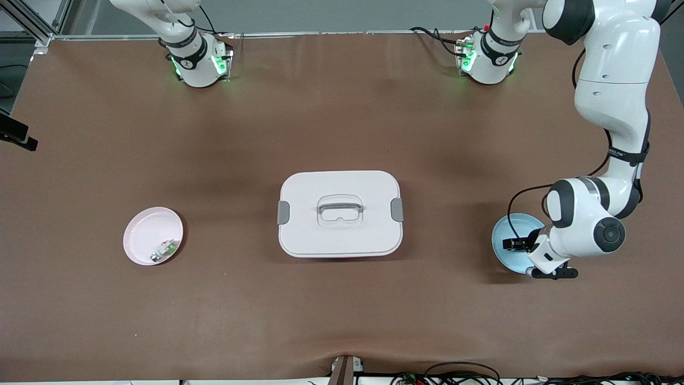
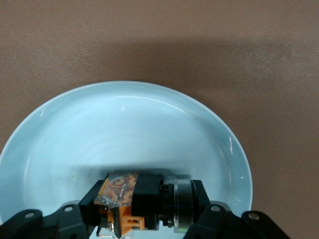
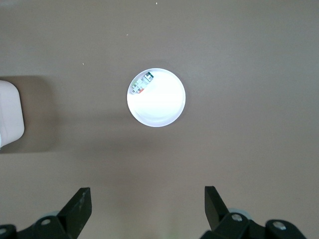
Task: Transfer orange switch to right arm and place
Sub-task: 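Close the left gripper on the black-orange switch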
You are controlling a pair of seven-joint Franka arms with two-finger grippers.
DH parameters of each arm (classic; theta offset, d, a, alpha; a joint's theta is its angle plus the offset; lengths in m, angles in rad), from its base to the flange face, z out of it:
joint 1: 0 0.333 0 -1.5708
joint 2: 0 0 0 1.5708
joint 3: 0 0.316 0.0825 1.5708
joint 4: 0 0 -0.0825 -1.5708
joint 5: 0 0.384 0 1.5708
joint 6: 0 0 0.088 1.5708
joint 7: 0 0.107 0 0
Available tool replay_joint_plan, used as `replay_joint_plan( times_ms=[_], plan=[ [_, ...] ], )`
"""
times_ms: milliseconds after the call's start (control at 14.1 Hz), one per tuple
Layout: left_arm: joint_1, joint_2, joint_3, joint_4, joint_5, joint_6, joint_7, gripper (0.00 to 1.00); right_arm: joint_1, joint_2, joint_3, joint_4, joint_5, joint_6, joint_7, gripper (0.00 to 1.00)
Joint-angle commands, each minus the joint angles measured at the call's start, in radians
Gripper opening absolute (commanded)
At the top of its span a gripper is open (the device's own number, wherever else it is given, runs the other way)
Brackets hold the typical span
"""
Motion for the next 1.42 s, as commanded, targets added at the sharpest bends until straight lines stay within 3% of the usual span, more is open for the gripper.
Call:
replay_joint_plan(
  times_ms=[0,142,569,782,1066,1350],
  plan=[
    [0.001,-0.006,0.002,-0.002,-0.010,-0.001,-0.005,0.41,-0.005,-0.016,0.006,-0.008,-0.012,0.006,-0.004,1.00],
    [0.001,-0.007,0.002,-0.002,-0.011,-0.004,-0.005,0.33,-0.007,-0.016,0.004,-0.008,-0.013,0.015,-0.006,1.00],
    [-0.012,-0.061,0.004,-0.001,-0.018,-0.017,-0.083,0.32,-0.008,-0.013,0.003,-0.008,-0.015,0.015,-0.010,1.00],
    [-0.028,-0.102,0.022,0.010,-0.001,-0.110,-0.095,0.32,-0.010,-0.012,0.003,-0.008,-0.018,0.010,-0.006,1.00],
    [-0.025,-0.213,0.017,0.012,0.009,-0.185,-0.473,0.27,-0.010,-0.007,0.003,-0.008,-0.016,0.016,-0.003,1.00],
    [-0.030,-0.309,-0.006,0.013,0.004,-0.224,-0.564,0.24,-0.016,-0.004,0.003,-0.010,-0.018,0.009,-0.003,1.00]
  ],
)
